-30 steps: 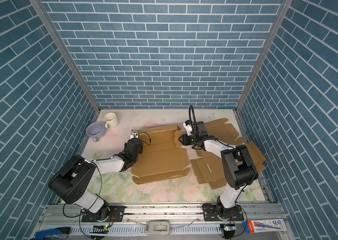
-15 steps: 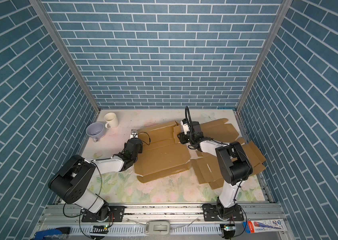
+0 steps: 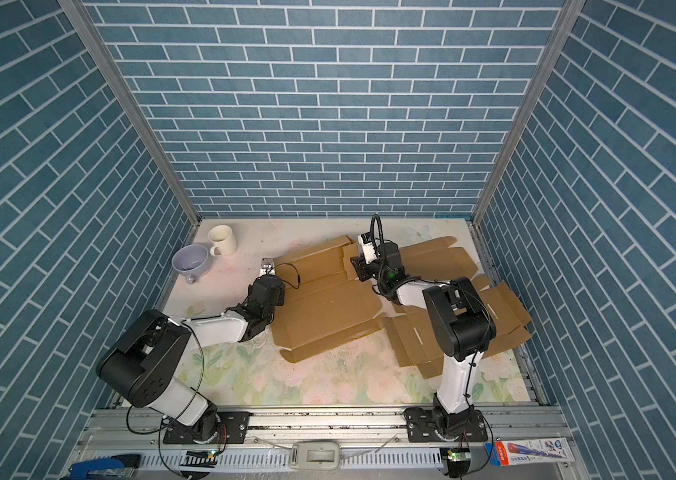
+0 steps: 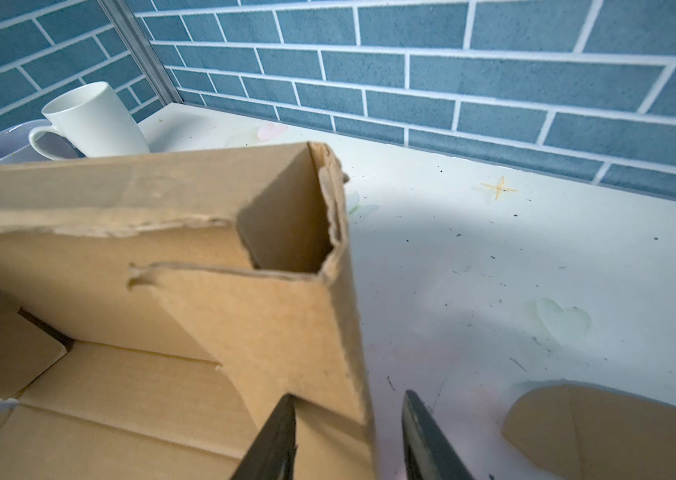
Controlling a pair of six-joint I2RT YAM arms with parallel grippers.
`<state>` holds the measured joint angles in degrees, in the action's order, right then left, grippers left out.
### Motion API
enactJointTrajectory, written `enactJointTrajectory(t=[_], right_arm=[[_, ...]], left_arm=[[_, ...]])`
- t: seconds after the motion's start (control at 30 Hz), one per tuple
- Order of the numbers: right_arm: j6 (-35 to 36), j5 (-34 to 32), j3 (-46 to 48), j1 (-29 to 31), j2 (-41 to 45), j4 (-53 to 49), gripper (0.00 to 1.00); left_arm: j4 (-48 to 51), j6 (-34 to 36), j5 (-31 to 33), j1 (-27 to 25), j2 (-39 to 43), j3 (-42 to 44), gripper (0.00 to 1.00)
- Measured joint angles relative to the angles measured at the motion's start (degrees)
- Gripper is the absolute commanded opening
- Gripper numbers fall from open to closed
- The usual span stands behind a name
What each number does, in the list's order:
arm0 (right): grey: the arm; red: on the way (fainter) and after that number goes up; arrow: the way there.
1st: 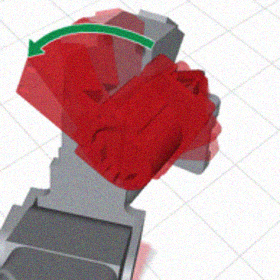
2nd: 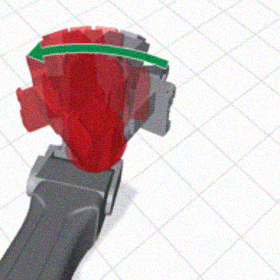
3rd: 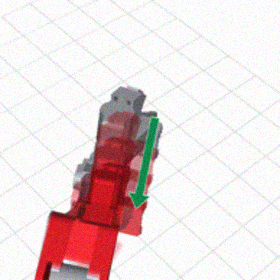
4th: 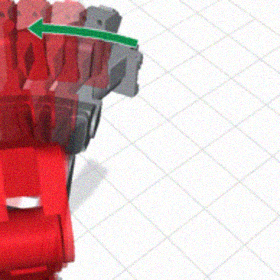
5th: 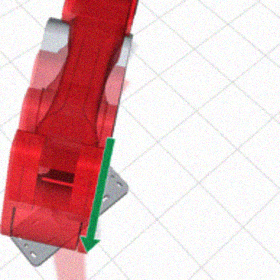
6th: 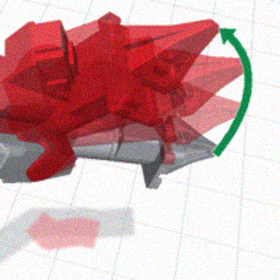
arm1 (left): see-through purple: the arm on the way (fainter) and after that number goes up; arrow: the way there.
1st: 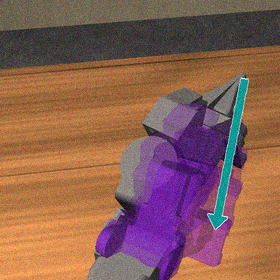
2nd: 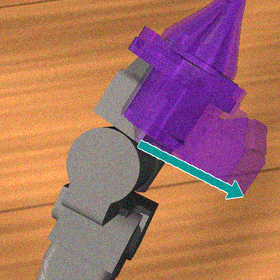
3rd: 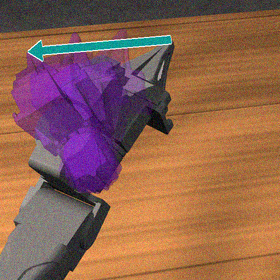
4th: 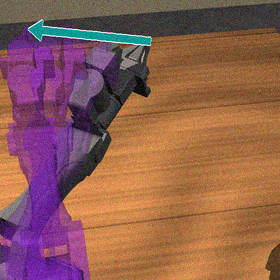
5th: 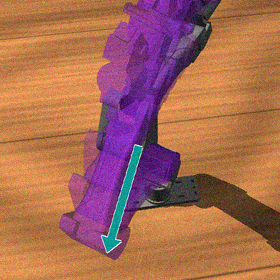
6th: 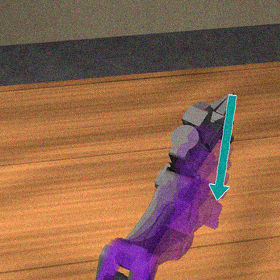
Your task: Fold the paper box
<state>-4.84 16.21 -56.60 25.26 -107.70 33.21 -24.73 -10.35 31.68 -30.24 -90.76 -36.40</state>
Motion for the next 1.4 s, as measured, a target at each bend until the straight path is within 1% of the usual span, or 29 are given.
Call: enactJointTrajectory(t=[0.13, 0.27, 0.5, 0.77, 0.8, 0.87, 0.93, 1.03, 1.13, 1.23, 1.3, 1.4], right_arm=[[1.5, 1.5, 0.0, -0.2, -0.2, 0.3, 0.42], [2.3, 5.2, -0.4, -1.0, -0.6, -0.2, 0.41], [2.4, 12.9, -5.4, -3.0, -2.6, -4.9, 0.43], [3.4, 17.2, -8.7, -3.1, -5.2, -8.0, 0.43], [3.4, 17.3, -8.7, -3.1, -5.4, -8.0, 0.42], [3.3, 17.1, -8.7, -3.0, -5.6, -7.9, 0.38], [3.1, 16.0, -8.7, -2.7, -5.6, -7.0, 0.32], [2.8, 12.2, -8.6, -2.1, -5.6, -4.1, 0.32], [2.7, 6.2, -7.9, -0.3, -5.6, -1.1, 0.34], [2.4, -2.7, -6.6, 2.4, -5.7, 2.5, 0.32], [2.2, -9.4, -6.2, 4.3, -6.1, 4.8, 0.28], [2.2, -17.7, -6.2, 6.8, -7.4, 7.5, 0.14]], left_arm=[[0.0, 0.0, 0.0, 0.0, 0.0, 0.0, 0.0], [0.0, 0.0, 0.0, 0.0, 0.0, 0.0, 0.0], [0.0, 0.0, -0.1, 0.0, 0.0, 0.0, 0.0], [0.0, 0.0, -0.2, 0.0, 0.0, 0.0, 0.0], [0.0, 0.0, -0.3, 0.0, 0.0, 0.0, 0.0], [0.0, 0.0, -0.3, 0.0, 0.0, 0.0, 0.0], [0.0, 0.0, -0.3, 0.0, 0.0, 0.0, 0.0], [0.0, 0.0, -0.3, 0.0, 0.0, 0.0, 0.0], [0.2, 0.0, -0.3, 0.0, 0.0, -0.1, 0.0], [0.2, 0.0, -0.3, 0.1, 0.0, -0.1, 0.0], [0.4, 0.0, -0.3, 0.1, 0.0, -0.2, 0.0], [0.5, 0.0, -0.3, 0.1, 0.0, -0.3, 0.0]])
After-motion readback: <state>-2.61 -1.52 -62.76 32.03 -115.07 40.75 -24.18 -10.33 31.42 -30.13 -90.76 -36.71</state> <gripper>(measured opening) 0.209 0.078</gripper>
